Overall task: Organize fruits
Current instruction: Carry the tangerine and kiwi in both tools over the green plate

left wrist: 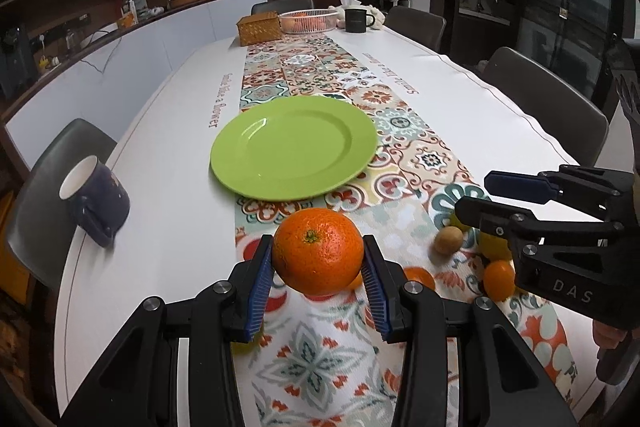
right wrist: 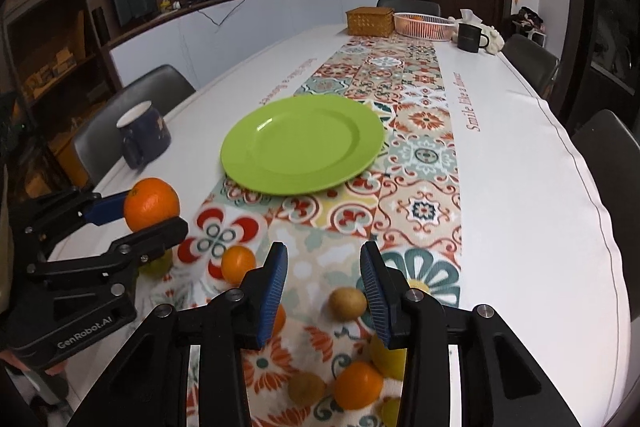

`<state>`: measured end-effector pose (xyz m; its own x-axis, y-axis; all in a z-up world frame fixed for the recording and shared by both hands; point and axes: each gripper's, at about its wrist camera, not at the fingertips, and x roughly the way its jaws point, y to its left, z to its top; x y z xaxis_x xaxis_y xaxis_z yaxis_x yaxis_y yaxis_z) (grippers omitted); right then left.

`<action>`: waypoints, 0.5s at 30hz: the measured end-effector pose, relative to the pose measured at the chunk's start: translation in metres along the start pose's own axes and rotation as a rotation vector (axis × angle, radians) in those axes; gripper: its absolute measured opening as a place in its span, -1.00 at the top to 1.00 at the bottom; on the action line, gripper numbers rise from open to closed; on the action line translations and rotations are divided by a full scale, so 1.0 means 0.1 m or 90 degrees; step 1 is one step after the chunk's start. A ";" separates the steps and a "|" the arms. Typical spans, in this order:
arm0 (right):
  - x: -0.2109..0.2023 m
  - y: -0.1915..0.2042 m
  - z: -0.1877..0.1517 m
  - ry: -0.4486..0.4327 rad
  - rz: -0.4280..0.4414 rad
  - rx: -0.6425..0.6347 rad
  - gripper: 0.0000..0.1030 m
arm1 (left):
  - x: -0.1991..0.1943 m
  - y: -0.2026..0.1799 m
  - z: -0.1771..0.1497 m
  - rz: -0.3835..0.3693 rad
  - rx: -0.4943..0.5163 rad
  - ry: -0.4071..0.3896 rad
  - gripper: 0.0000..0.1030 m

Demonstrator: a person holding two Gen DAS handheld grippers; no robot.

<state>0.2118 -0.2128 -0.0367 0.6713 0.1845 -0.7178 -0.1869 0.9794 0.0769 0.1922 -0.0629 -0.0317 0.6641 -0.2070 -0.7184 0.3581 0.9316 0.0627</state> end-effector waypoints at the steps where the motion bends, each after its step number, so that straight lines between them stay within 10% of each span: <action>1: -0.01 0.00 -0.01 0.002 0.002 0.000 0.24 | -0.02 -0.02 -0.03 -0.004 -0.002 0.001 0.18; 15: -0.15 0.16 -0.50 0.087 0.057 -0.022 0.24 | -0.14 -0.20 -0.40 -0.028 -0.002 0.032 0.18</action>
<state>0.1633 -0.2044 -0.0596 0.5481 0.2555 -0.7964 -0.2672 0.9558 0.1228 0.1497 -0.0666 -0.0505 0.6138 -0.2327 -0.7544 0.3837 0.9230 0.0275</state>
